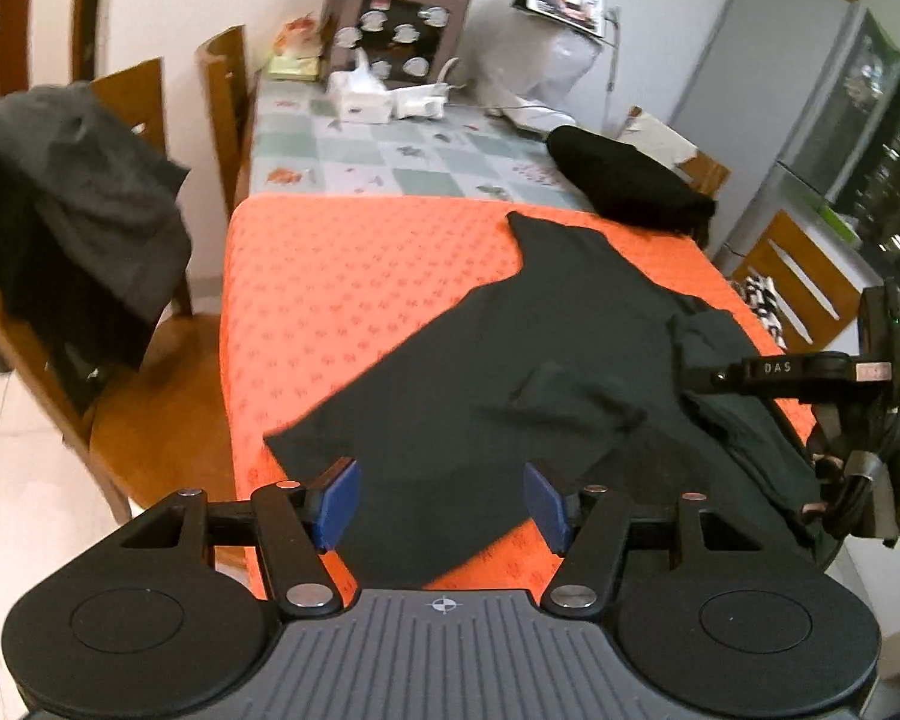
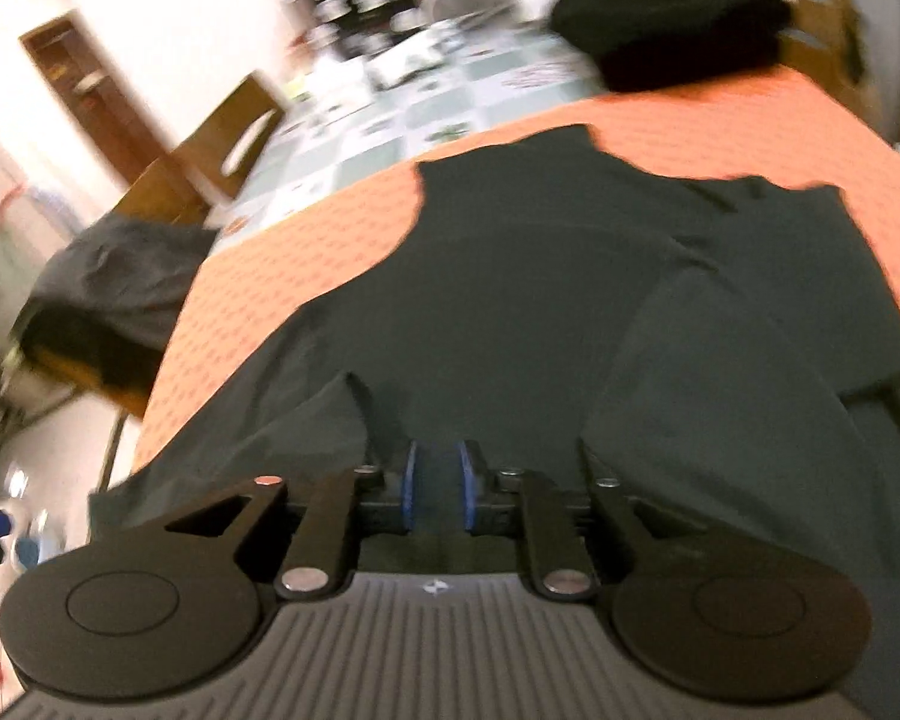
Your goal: Fold clothes
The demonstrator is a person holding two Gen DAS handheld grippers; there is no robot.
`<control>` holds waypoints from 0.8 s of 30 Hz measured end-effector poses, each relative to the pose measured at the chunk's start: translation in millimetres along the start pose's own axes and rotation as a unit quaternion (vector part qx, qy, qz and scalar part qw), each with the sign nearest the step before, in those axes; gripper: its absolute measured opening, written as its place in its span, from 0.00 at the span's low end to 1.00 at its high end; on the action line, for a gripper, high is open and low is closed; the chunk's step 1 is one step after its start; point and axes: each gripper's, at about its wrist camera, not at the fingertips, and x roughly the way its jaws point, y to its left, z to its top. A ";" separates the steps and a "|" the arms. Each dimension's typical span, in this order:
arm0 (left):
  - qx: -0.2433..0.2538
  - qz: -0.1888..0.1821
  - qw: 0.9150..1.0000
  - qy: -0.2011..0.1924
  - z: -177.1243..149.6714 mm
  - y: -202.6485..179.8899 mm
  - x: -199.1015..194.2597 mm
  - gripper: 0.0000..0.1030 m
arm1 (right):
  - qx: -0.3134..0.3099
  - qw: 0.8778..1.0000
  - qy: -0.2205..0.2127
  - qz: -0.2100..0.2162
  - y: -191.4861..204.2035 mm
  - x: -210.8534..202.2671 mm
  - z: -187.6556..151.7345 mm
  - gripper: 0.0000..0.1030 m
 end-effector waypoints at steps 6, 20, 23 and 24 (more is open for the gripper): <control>-0.066 0.055 0.996 -0.012 -21.7 -21.3 -4.5 0.61 | -0.077 0.991 0.081 0.067 -3.2 43.5 25.5 0.34; -0.152 0.145 0.977 -0.040 -45.9 -61.9 -9.6 0.61 | -0.108 0.971 0.127 0.169 -14.2 102.0 70.7 0.41; -0.163 0.160 0.972 -0.046 -49.6 -69.9 -11.8 0.62 | -0.132 0.966 0.136 0.177 -6.7 113.5 65.6 0.13; -0.167 0.165 0.971 -0.048 -50.8 -72.6 -12.6 0.62 | -0.133 0.966 0.136 0.176 -6.2 113.5 64.9 0.03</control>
